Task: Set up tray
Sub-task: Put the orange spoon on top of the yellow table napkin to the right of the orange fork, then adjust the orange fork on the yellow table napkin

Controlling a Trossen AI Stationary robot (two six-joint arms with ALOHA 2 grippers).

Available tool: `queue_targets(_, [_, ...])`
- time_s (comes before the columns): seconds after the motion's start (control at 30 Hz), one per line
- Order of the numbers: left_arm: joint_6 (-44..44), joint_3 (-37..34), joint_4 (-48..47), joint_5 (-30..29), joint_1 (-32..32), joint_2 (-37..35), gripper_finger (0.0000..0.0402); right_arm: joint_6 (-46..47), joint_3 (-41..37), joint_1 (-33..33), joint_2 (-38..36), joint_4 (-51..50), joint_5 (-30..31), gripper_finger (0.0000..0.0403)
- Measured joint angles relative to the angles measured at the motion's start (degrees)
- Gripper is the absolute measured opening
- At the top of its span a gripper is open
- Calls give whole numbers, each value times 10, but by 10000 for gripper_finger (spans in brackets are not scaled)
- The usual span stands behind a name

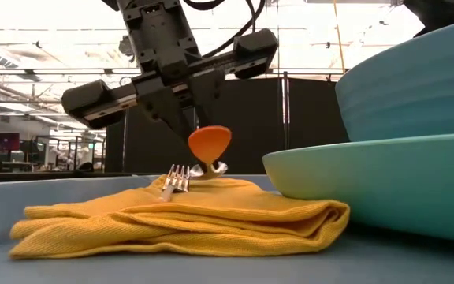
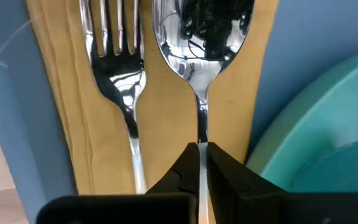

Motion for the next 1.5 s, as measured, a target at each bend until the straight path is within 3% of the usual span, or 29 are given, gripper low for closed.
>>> queue_targets(0.3, [-13,0,3,-28,-5,0,25,0,0,0,0,-2,0,43])
queue_targets(0.57, [-14,0,2,-32,-5,0,7,0,0,0,0,-2,0,43])
queue_targets(0.83, [-13,0,4,-42,-8,0,40,0,0,0,0,-2,0,43])
queue_targets(1.23, [-9,0,2,-42,-8,-1,4,0,0,0,0,-2,0,43])
queue_targets(1.5, [-11,0,-26,-28,-4,-1,18,0,0,0,0,-2,0,43])
